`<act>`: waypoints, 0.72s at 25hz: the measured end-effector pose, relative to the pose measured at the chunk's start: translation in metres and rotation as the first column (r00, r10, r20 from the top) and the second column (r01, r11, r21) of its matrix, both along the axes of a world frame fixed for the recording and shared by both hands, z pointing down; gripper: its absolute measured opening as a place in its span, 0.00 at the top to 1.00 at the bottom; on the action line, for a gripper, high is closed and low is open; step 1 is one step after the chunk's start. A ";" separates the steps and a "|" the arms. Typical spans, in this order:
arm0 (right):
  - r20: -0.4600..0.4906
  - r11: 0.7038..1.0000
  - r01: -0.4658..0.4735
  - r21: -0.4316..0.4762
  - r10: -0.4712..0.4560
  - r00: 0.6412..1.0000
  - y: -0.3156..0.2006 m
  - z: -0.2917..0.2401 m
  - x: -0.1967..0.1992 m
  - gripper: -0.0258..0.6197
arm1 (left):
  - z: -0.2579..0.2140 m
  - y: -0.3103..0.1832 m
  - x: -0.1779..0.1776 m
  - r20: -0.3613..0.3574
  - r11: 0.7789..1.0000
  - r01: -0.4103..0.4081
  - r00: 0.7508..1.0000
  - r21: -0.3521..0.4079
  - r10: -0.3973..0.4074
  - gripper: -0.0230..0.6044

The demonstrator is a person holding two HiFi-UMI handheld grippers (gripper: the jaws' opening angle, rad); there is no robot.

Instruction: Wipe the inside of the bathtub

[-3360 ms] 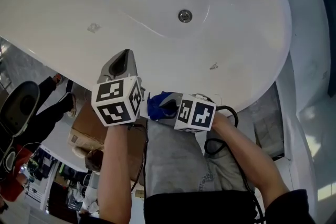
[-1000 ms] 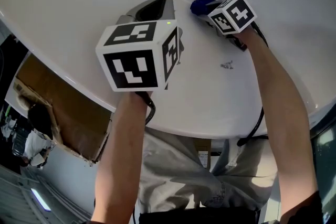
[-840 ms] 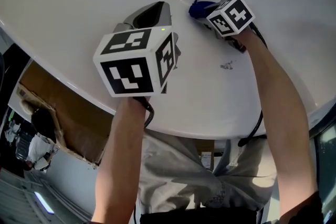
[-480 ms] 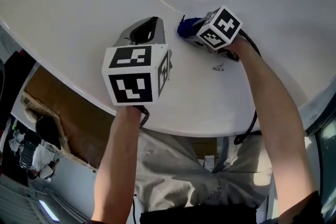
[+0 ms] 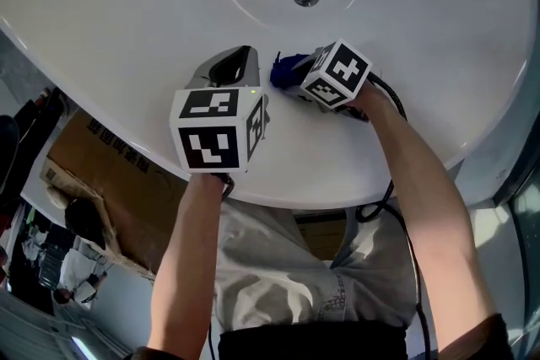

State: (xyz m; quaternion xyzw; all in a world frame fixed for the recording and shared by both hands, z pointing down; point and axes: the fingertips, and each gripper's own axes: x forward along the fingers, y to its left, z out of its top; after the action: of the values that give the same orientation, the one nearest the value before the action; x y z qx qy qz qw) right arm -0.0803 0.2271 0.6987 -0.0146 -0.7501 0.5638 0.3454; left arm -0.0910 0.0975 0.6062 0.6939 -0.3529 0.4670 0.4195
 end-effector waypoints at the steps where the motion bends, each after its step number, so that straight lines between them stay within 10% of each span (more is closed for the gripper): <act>1: 0.005 1.000 -0.013 -0.004 0.013 1.000 0.002 -0.005 -0.001 0.76 | -0.002 0.002 0.001 0.006 1.000 -0.022 1.000 0.004 0.022 0.96; 18: 0.103 1.000 -0.002 0.023 0.000 0.995 0.035 -0.113 -0.021 0.77 | -0.027 0.003 0.012 -0.016 0.986 -0.163 0.986 0.014 0.164 0.96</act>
State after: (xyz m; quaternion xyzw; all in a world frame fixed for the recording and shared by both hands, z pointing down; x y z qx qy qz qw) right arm -0.1008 0.2625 0.5853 -0.0392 -0.7734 0.5536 0.3062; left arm -0.0794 0.1006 0.5787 0.7271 -0.2939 0.4915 0.3786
